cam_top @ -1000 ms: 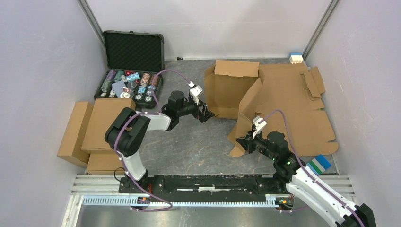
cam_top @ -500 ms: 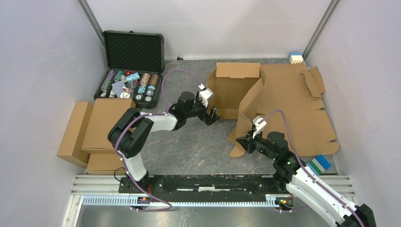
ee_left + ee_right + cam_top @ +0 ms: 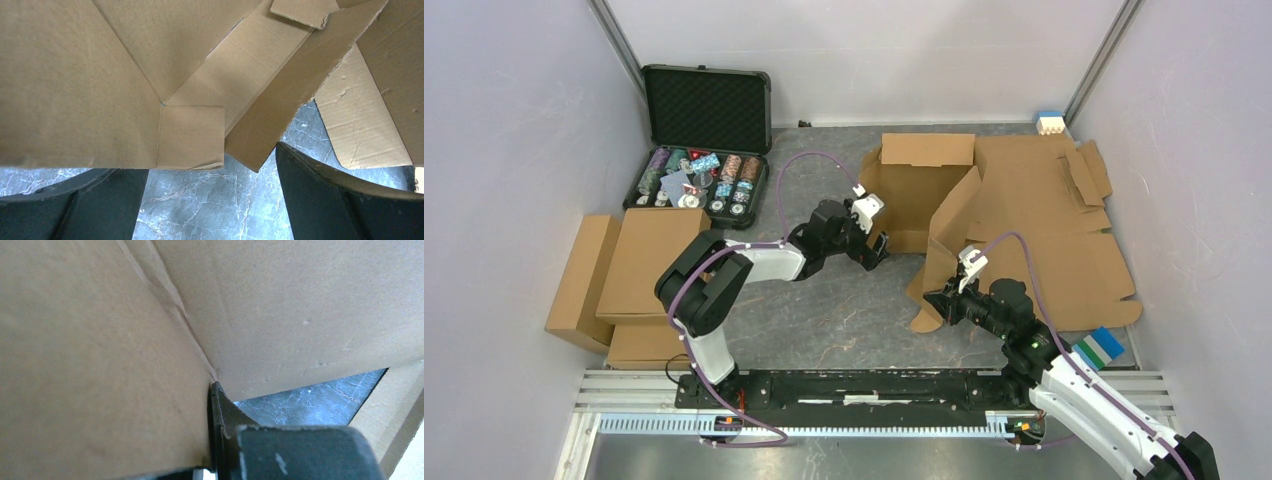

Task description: Fold the paper box

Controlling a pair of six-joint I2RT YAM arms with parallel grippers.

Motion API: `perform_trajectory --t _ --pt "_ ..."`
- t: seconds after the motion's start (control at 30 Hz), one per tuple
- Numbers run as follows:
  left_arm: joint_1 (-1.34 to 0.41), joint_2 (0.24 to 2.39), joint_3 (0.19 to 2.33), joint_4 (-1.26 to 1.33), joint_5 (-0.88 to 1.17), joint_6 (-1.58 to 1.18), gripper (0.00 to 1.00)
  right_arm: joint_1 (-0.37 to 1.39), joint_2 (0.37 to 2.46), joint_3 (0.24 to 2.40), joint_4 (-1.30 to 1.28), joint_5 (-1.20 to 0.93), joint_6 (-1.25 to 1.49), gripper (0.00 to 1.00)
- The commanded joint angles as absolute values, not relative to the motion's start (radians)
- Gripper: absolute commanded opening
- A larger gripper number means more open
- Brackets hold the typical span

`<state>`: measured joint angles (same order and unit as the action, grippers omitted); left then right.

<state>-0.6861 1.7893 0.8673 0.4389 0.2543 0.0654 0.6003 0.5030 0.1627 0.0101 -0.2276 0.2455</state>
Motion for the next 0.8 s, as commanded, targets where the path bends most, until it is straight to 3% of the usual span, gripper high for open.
perform_trajectory --t 0.0,0.47,0.77 --pt "-0.689 1.778 0.872 0.475 0.295 0.017 0.99 0.603 0.506 0.199 0.003 -0.241 0.253 0.06" --pt "-0.644 1.783 0.83 0.637 0.413 -0.185 0.98 0.604 0.502 0.202 -0.029 -0.238 0.246 0.04" --pt "-0.659 1.804 0.864 0.49 0.269 -0.081 0.94 0.604 0.497 0.205 -0.038 -0.23 0.239 0.04"
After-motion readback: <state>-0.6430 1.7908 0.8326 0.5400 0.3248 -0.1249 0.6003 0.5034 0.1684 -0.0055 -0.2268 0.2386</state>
